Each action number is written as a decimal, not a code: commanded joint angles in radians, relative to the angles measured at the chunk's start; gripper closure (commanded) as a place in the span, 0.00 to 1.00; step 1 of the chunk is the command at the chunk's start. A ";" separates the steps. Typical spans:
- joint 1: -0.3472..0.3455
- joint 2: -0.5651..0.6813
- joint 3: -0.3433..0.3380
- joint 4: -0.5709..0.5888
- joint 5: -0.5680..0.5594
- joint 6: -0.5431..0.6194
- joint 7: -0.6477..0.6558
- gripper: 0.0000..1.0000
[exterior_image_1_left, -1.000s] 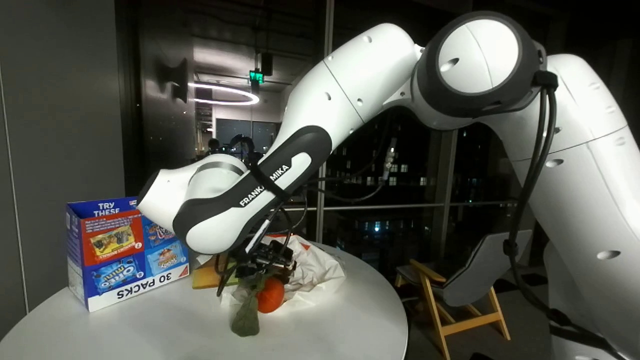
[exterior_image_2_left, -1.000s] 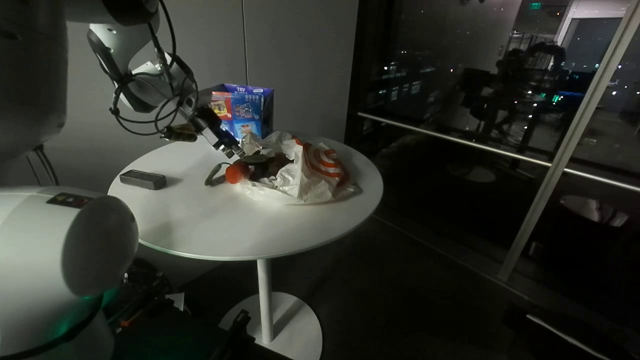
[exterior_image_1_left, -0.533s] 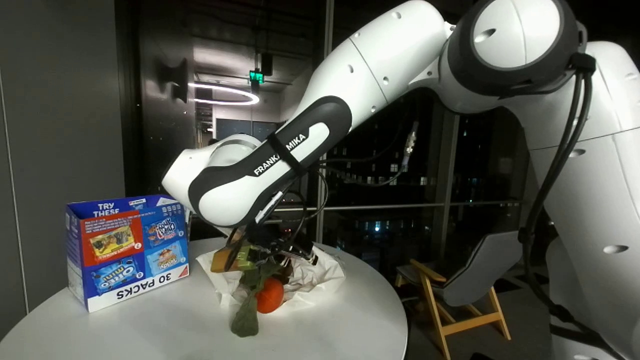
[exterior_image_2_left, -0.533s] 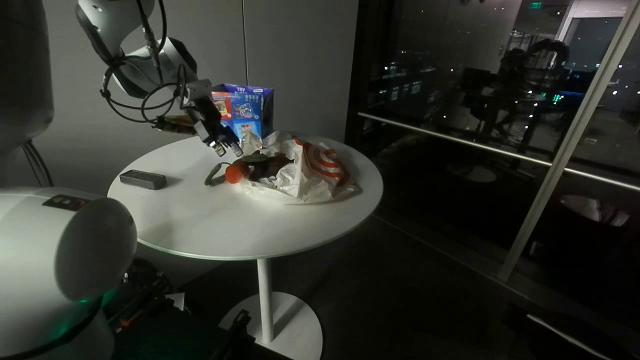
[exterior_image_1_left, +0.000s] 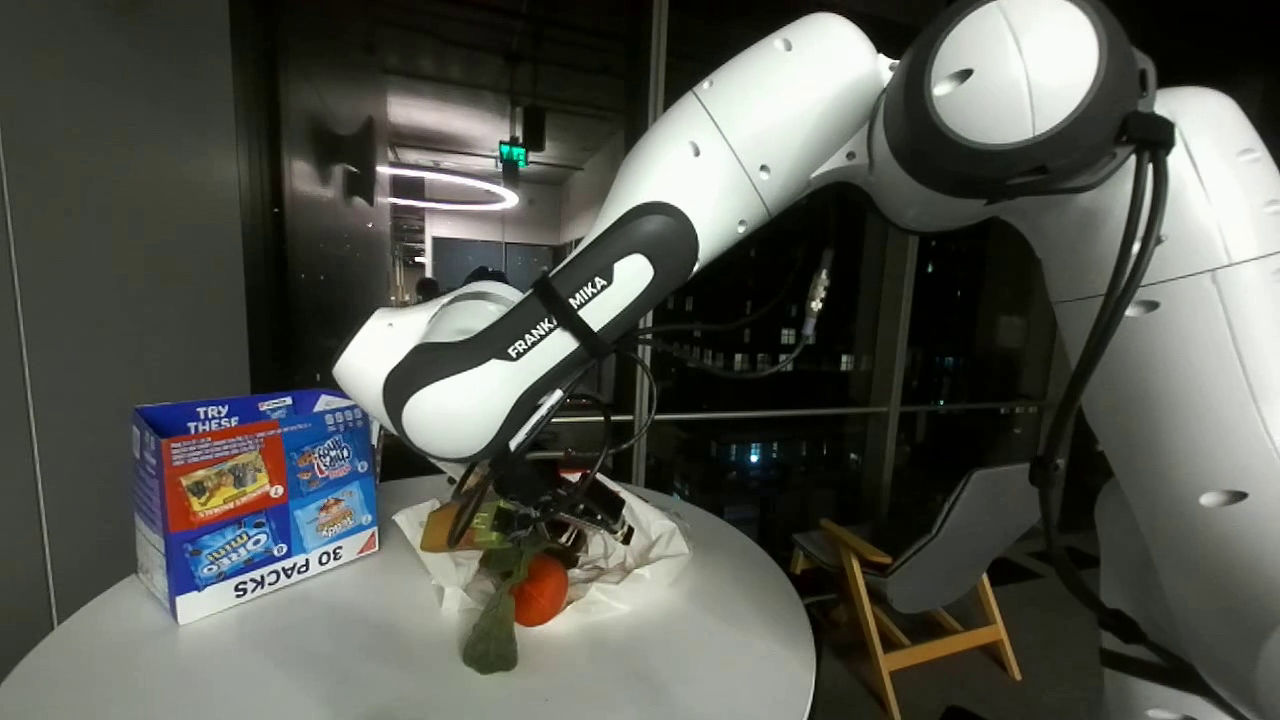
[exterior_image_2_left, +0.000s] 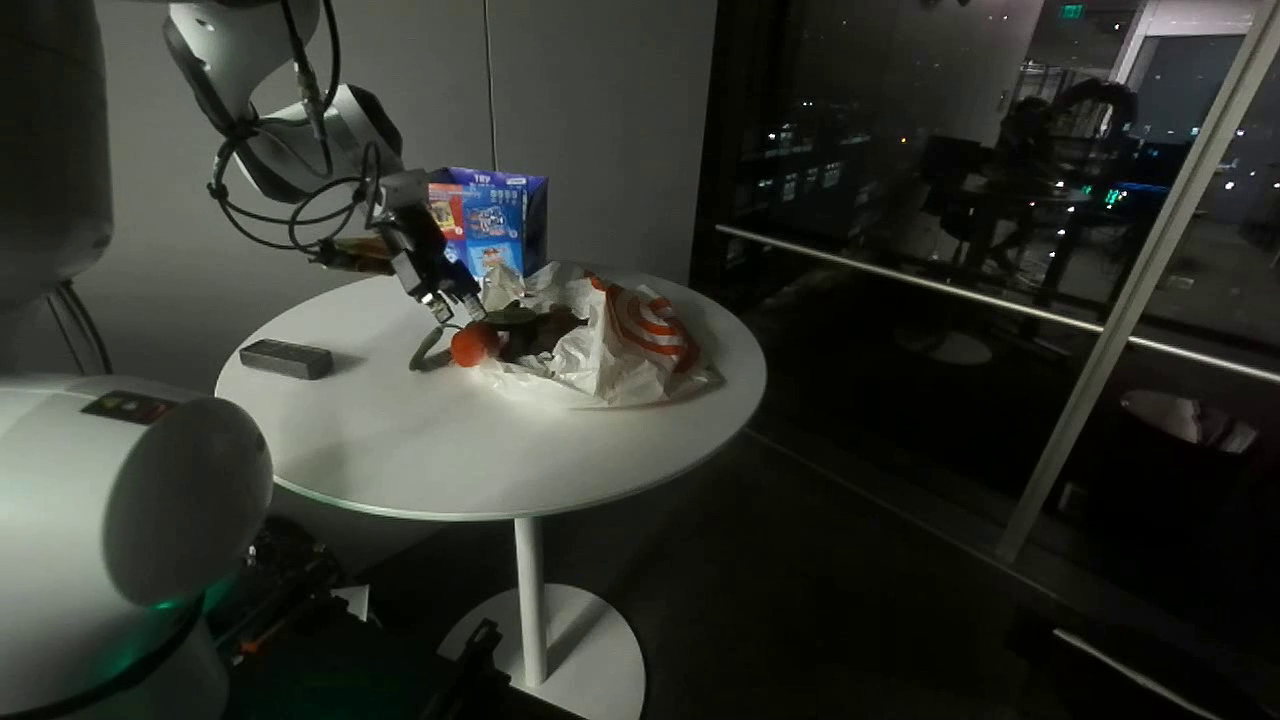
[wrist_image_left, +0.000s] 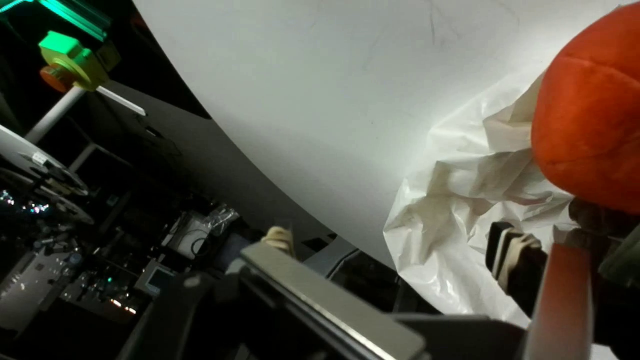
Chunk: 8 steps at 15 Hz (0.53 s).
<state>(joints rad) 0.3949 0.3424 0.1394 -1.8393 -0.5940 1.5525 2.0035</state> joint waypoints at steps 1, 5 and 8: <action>-0.047 0.011 -0.002 0.008 0.059 0.064 0.037 0.00; -0.069 0.032 -0.023 0.008 0.108 0.087 0.097 0.00; -0.084 0.058 -0.030 0.001 0.111 0.146 0.097 0.00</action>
<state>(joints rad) 0.3238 0.3800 0.1166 -1.8395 -0.4988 1.6394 2.0828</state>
